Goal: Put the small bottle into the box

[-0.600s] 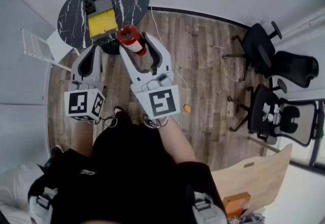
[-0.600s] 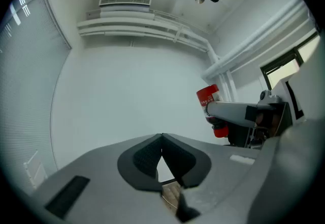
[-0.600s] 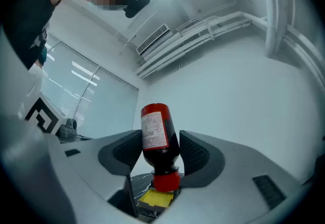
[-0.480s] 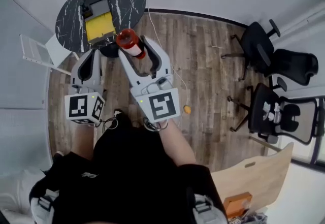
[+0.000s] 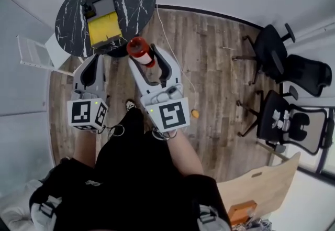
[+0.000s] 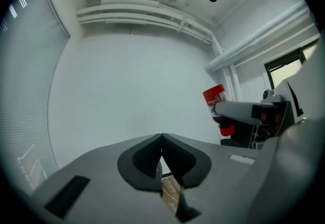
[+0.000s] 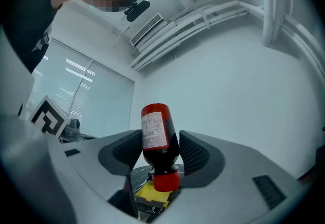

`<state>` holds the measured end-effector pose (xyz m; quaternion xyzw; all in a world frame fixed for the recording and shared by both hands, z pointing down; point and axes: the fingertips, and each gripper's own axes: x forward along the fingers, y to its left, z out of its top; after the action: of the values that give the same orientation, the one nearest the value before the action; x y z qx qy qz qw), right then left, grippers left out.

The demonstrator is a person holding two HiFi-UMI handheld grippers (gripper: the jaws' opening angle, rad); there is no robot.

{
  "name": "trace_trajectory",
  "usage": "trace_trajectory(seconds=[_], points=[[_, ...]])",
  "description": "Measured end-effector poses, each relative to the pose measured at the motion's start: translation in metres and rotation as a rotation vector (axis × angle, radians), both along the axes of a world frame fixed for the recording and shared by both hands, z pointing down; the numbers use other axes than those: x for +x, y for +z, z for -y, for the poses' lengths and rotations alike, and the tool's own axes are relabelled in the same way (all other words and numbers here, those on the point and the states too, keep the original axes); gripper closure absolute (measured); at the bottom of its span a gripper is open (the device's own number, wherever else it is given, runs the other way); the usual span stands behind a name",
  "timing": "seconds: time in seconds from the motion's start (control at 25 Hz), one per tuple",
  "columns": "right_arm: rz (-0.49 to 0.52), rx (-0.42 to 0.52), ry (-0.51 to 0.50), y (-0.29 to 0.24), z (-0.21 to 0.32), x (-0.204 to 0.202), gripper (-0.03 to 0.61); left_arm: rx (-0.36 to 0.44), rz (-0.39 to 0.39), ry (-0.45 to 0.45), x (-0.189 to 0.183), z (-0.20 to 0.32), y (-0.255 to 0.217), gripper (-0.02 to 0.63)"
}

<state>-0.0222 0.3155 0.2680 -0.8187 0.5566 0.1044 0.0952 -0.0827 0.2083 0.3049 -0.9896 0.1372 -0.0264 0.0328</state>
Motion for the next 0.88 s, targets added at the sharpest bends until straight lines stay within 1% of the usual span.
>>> trace_trajectory(seconds=[0.12,0.28,0.44,0.64,0.76,0.88], points=[[0.017,-0.022,-0.006,0.004,0.031,0.015,0.36,-0.007,0.015,0.004,0.015,0.027,0.005,0.614],[0.0,-0.039,-0.018,0.003,0.076,0.029,0.36,-0.006,0.011,0.001,0.031,0.069,0.004,0.614],[-0.014,-0.059,-0.036,0.003,0.118,0.034,0.36,-0.021,0.021,0.002,0.037,0.108,0.007,0.614],[-0.031,-0.088,-0.051,0.005,0.163,0.039,0.362,-0.027,0.037,0.036,0.044,0.149,0.007,0.614],[-0.043,-0.114,-0.066,0.008,0.186,0.039,0.362,-0.026,0.061,0.057,0.046,0.171,0.012,0.614],[-0.037,-0.135,-0.079,0.013,0.203,0.042,0.362,-0.037,0.072,0.052,0.049,0.19,0.018,0.614]])
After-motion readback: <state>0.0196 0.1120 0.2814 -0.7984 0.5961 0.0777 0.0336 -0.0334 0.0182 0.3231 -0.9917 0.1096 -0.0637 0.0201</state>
